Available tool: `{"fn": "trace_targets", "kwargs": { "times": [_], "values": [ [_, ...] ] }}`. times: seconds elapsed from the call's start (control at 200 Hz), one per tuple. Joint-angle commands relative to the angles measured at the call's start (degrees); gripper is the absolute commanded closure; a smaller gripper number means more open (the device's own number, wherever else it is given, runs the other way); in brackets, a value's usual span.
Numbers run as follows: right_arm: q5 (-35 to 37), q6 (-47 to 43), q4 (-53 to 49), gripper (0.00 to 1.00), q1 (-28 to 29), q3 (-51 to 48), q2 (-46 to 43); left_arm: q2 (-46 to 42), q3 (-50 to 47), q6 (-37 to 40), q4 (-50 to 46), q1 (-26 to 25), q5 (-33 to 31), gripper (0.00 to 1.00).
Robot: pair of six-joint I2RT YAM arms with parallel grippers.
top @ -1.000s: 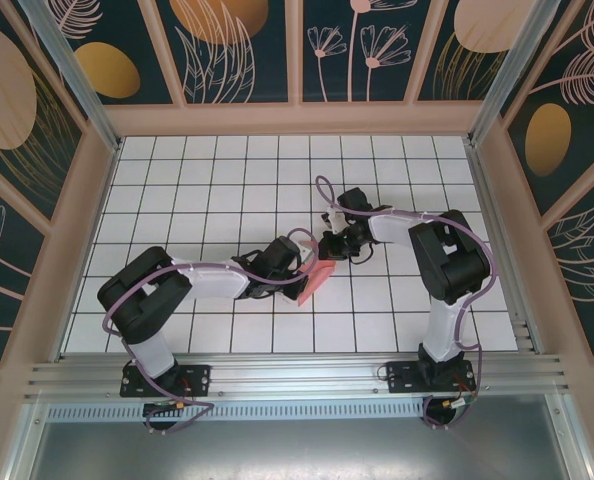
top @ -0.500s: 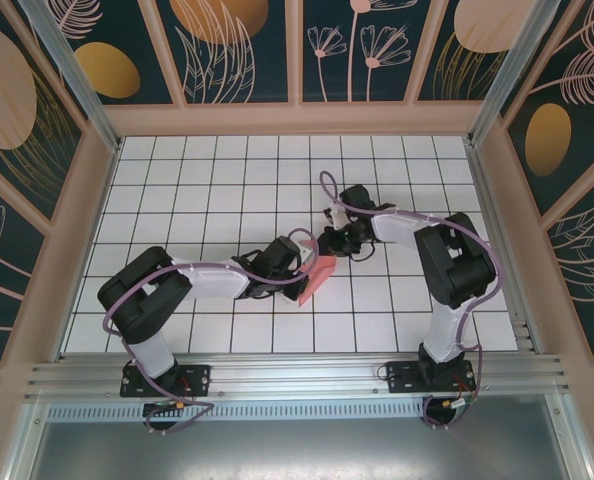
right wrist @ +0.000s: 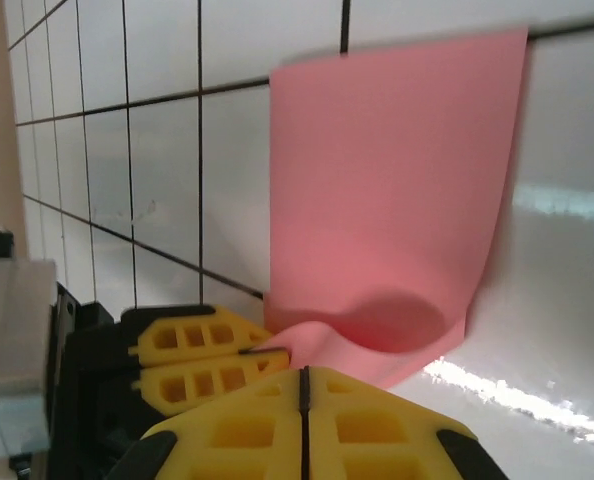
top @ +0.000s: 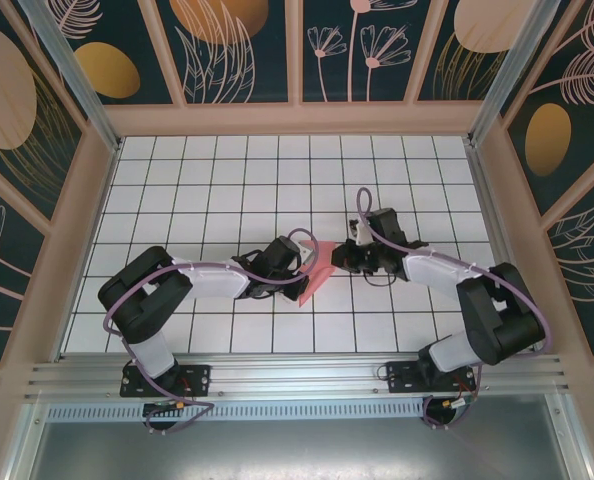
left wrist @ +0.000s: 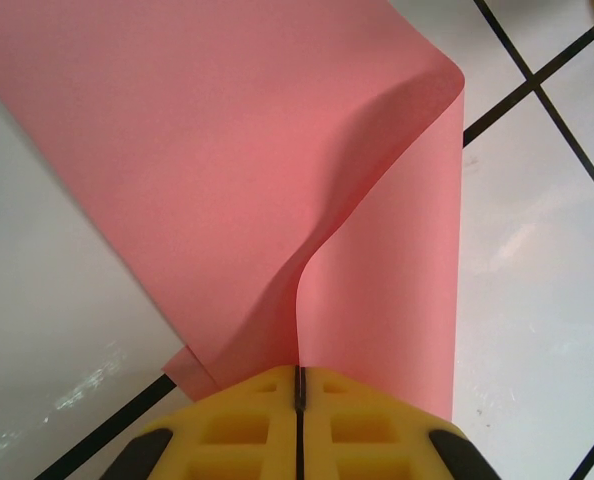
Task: Fold a paper plane with a square sheet of paper (pick it up from the middle)
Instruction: Third fold the triangle at the center of the table.
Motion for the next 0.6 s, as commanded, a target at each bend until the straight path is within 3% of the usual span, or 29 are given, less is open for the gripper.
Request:
{"fn": "trace_targets", "kwargs": {
  "times": [0.0,0.595],
  "values": [
    [-3.2,9.84,13.0,0.93,1.3,-3.62,-1.08,1.32,-0.14,0.13,-0.29,0.39,0.83,0.9],
    [-1.31,14.28,24.77,0.96,3.75,-8.01,9.12,1.39,-0.01,0.36,-1.39,0.36,0.25,0.91]
  ]
}}
